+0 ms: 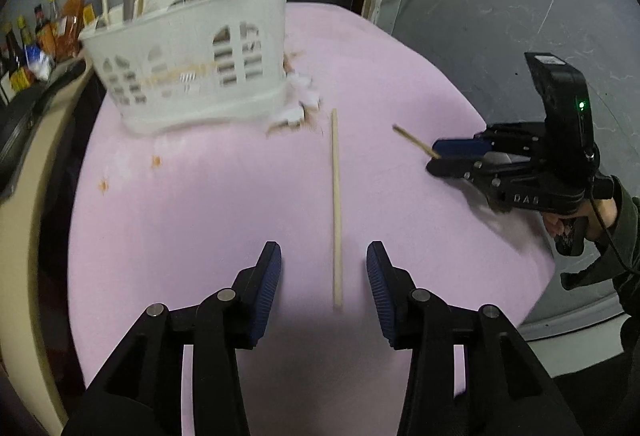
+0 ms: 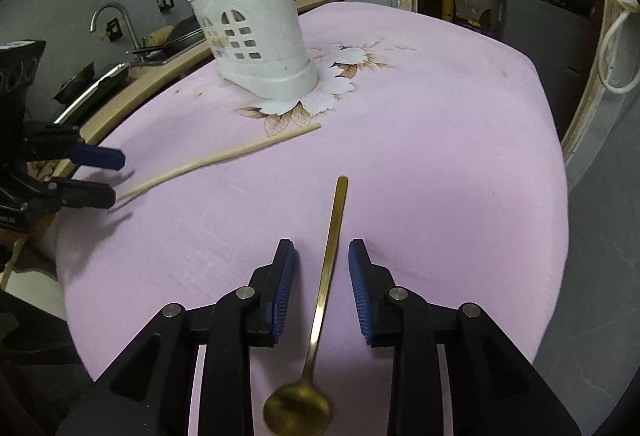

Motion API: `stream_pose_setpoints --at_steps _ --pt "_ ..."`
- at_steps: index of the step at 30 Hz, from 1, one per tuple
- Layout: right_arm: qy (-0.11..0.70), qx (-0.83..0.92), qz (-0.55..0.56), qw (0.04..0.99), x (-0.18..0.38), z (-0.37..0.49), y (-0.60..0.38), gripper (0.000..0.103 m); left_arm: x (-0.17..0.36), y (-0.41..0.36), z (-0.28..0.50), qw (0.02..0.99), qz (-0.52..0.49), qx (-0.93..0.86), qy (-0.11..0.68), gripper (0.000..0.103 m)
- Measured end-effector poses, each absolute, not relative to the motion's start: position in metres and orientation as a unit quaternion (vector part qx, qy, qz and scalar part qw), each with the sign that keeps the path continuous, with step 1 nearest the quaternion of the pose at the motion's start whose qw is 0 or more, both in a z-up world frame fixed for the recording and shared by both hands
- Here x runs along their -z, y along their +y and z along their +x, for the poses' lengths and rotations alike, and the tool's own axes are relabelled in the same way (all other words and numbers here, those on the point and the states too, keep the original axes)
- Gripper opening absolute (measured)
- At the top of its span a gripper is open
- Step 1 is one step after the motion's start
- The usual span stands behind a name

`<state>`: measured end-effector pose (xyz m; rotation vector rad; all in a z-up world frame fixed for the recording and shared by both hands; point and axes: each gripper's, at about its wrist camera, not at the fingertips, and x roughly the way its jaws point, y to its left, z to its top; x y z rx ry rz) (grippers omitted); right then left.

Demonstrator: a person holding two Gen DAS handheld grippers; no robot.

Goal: Organize utensils
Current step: 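Lift the gold spoon with the right tool while the left tool lifts the chopstick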

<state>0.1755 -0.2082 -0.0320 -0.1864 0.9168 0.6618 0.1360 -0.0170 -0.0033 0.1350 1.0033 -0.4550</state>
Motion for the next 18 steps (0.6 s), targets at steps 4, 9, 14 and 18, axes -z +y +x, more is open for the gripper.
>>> stream_pose_setpoints --at_steps 4,9,14,18 --pt "0.438 -0.317 -0.077 0.837 0.034 0.188 -0.206 0.026 0.006 -0.036 0.166 0.843 0.084 0.224 0.482 0.039" --pt "0.445 -0.324 -0.086 0.830 0.033 0.195 -0.202 0.027 0.020 -0.051 0.195 0.821 0.114 0.232 0.509 0.034" --pt "0.457 -0.326 -0.094 0.822 0.032 0.199 -0.196 0.030 0.027 -0.065 0.210 0.804 0.145 0.238 0.526 0.028" --pt "0.471 -0.323 -0.091 0.816 0.032 0.202 -0.195 0.027 0.030 -0.075 0.213 0.795 0.170 0.228 0.536 0.016"
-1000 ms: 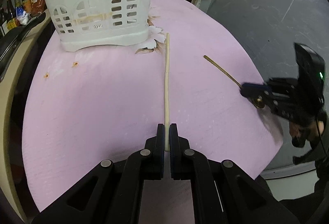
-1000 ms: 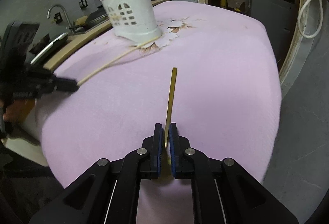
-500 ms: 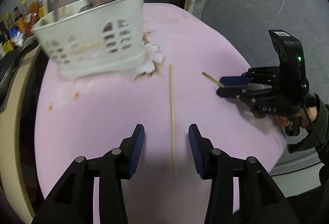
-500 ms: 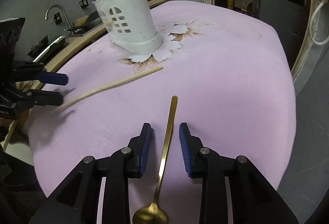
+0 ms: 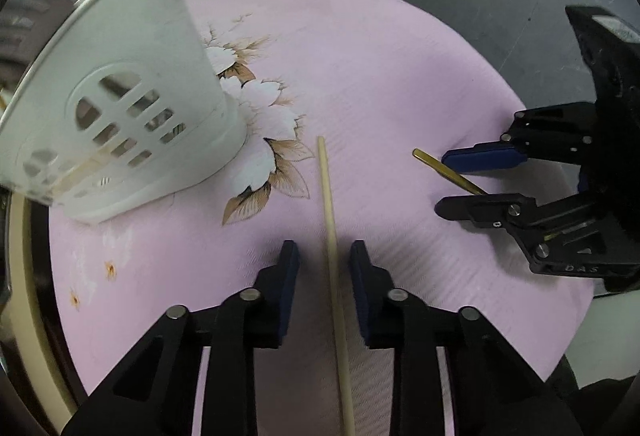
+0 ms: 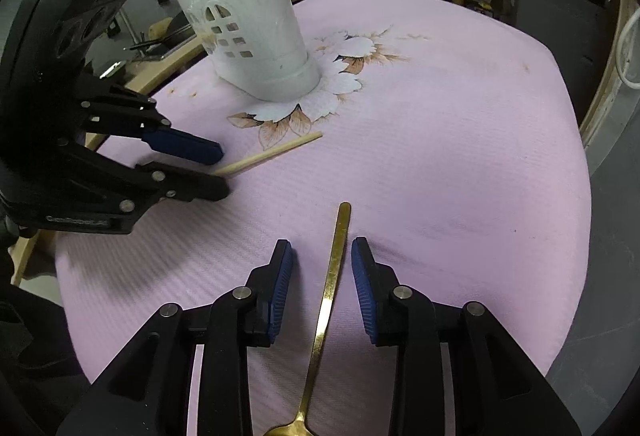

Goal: Organize utensils
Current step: 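Lift the gold spoon with the right tool while the left tool lifts the chopstick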

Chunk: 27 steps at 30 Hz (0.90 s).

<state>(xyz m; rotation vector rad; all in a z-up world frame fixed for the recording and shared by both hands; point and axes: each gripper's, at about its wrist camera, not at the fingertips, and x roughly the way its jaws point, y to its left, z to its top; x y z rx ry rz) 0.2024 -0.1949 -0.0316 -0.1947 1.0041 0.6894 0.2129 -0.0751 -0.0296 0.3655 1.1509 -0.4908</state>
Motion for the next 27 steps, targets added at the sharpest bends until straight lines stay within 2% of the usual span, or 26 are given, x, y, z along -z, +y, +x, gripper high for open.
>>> stream_pose_setpoints --at_steps 1,2,5,9,12,23,27 --pt "0.474 -0.318 -0.094 0.816 0.031 0.203 -0.194 0.020 0.030 -0.077 0.212 0.793 0.176 0.230 0.536 0.012" --pt "0.478 -0.310 -0.098 0.816 0.031 0.205 -0.195 0.015 0.030 -0.079 0.210 0.790 0.178 0.233 0.539 0.004" --pt "0.489 -0.298 -0.094 0.814 0.030 0.209 -0.196 0.008 0.028 -0.078 0.205 0.795 0.175 0.228 0.535 0.002" --pt "0.481 -0.286 -0.136 0.818 0.026 0.202 -0.186 0.005 0.022 -0.069 0.192 0.813 0.141 0.229 0.517 0.002" --pt "0.459 -0.293 -0.117 0.831 0.025 0.195 -0.190 0.004 0.012 -0.052 0.172 0.843 0.109 0.227 0.475 0.002" --pt "0.304 -0.315 -0.028 0.898 0.003 0.152 -0.206 0.004 -0.029 0.000 0.118 0.927 -0.014 0.210 0.311 0.002" --pt "0.254 -0.319 -0.012 0.913 -0.009 0.145 -0.201 0.004 -0.033 0.006 0.114 0.938 -0.047 0.202 0.278 0.002"
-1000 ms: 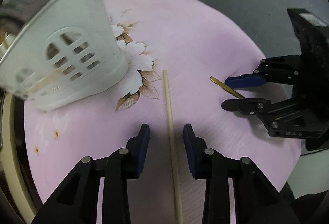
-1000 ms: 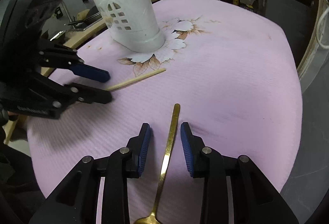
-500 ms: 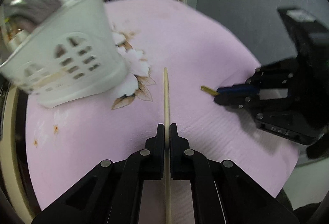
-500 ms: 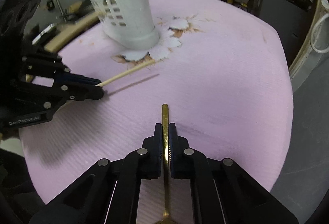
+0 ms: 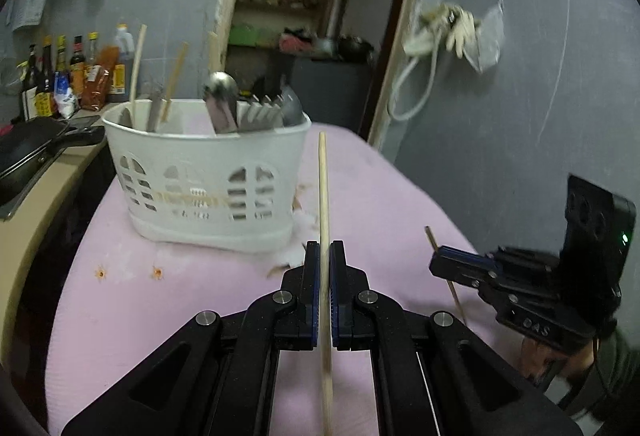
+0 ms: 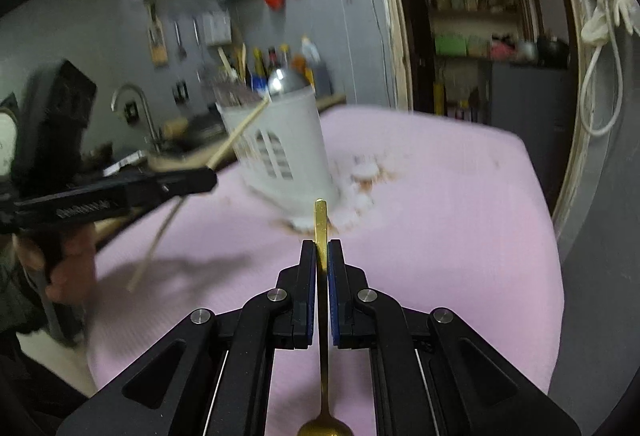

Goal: Organize utensils
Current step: 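Lift the gold spoon with the right tool while the left tool lifts the chopstick, then carry the spoon and chopstick up over the white caddy with both tools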

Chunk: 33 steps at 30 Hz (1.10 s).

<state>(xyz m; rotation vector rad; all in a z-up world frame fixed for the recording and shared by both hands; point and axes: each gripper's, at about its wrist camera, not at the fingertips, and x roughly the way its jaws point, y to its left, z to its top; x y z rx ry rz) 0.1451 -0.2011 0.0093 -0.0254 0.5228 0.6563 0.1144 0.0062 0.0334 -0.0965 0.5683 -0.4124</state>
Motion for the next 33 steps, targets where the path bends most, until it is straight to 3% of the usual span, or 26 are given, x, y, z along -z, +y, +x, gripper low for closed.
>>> stream_pose_setpoints --at_steps 14,33 --pt "0.104 -0.321 0.049 0.940 -0.062 0.143 -0.189 0.004 -0.067 0.020 0.120 0.970 -0.074 0.168 0.160 0.002" --pt "0.009 -0.356 0.059 0.933 -0.159 0.214 -0.141 0.004 -0.151 0.127 0.220 0.987 -0.155 0.039 0.031 0.002"
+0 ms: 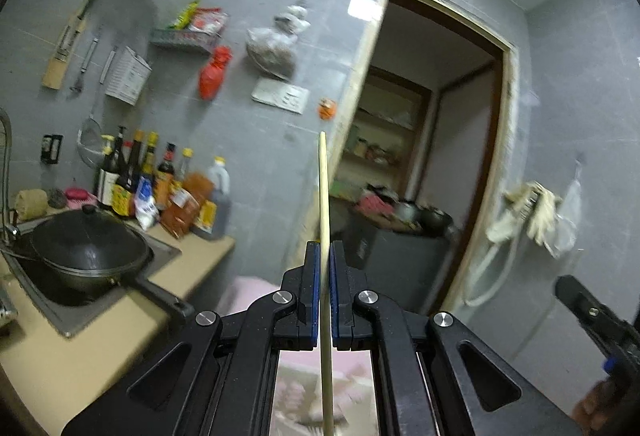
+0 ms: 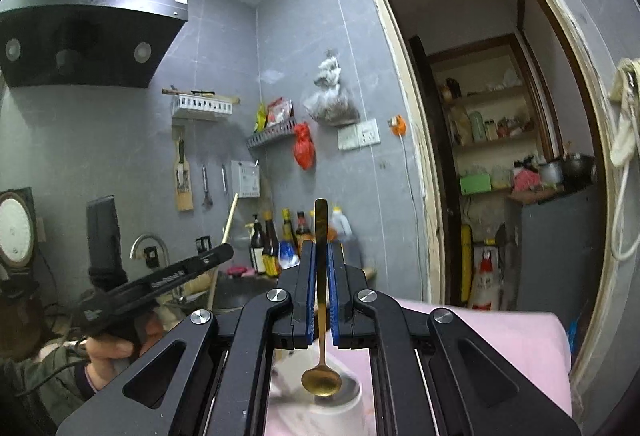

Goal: Organize utensils
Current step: 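Carry the spoon and chopstick up over the white caddy with both tools, then lower the spoon and chopstick into the caddy and open both tools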

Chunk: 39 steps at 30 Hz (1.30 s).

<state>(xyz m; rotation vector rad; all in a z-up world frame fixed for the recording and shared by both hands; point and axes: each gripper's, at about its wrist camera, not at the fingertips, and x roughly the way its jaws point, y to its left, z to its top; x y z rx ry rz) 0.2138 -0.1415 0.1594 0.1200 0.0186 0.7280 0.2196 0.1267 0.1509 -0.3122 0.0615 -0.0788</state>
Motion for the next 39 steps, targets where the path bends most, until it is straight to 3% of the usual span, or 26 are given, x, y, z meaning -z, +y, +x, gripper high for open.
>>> stream_pose_setpoints --at_steps 9,27,31,34,35,37,39 --pt "0.012 -0.348 0.027 0.937 -0.138 0.246 -0.110 0.004 -0.120 0.153 0.263 0.974 -0.225 0.021 0.030 0.002" --pt "0.064 -0.370 0.038 0.926 -0.090 0.278 -0.108 0.004 -0.084 0.131 0.270 0.984 -0.180 -0.001 0.021 0.002" --pt "0.076 -0.379 0.054 0.921 -0.087 0.282 -0.110 0.006 -0.080 0.126 0.266 0.987 -0.159 0.000 0.030 0.003" --pt "0.079 -0.380 0.057 0.920 -0.087 0.282 -0.111 0.017 -0.077 0.128 0.264 0.985 -0.162 0.011 0.051 0.004" --pt "0.079 -0.380 0.057 0.920 -0.088 0.281 -0.111 0.024 -0.076 0.129 0.262 0.985 -0.164 0.016 0.055 0.005" --pt "0.077 -0.379 0.056 0.920 -0.090 0.277 -0.112 0.024 -0.077 0.130 0.257 0.984 -0.164 0.021 0.061 0.008" --pt "0.076 -0.374 0.050 0.923 -0.090 0.273 -0.112 0.024 -0.080 0.130 0.251 0.984 -0.162 0.032 0.070 0.023"
